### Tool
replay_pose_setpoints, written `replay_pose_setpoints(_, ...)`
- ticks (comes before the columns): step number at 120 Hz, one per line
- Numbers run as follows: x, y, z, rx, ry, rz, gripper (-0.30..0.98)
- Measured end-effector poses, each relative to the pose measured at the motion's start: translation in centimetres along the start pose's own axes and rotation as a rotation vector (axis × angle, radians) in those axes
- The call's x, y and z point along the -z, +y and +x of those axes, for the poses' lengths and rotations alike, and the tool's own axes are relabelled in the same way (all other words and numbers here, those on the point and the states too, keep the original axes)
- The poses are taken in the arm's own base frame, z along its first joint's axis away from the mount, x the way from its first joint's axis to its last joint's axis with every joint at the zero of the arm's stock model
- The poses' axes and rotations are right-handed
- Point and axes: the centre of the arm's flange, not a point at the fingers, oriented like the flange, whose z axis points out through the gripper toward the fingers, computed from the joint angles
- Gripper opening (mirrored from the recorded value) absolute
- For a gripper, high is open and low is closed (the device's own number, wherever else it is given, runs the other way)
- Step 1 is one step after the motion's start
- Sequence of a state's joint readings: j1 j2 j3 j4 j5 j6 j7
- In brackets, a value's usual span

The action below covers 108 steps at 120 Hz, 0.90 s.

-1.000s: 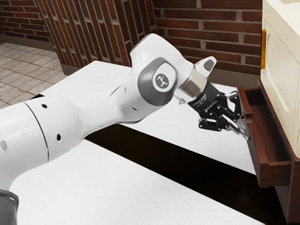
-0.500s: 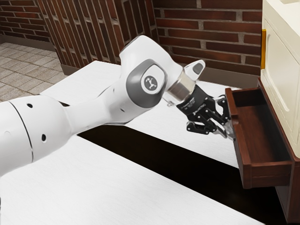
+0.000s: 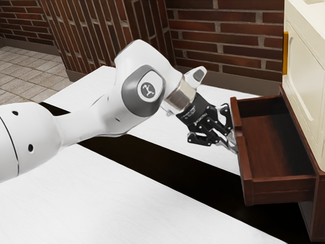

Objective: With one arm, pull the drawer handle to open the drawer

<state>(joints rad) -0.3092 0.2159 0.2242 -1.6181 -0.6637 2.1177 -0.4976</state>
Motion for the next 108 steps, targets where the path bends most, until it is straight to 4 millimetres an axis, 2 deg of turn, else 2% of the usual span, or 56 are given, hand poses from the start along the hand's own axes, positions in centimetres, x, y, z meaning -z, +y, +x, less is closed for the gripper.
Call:
replay_pose_setpoints(40, 0.8, -1.7, -0.5, 0.007, 0.002, 0.025, -0.01)
replay_pose_setpoints(68, 2.2, -1.7, -1.2, -0.011, 0.014, 0.026, -0.01)
replay_pose_setpoints(89, 4.7, -2.9, -0.4, -0.002, 0.05, 0.029, 0.02)
replay_pose_setpoints(108, 8.0, -3.7, 0.0, -0.012, 0.095, 0.039, 0.09)
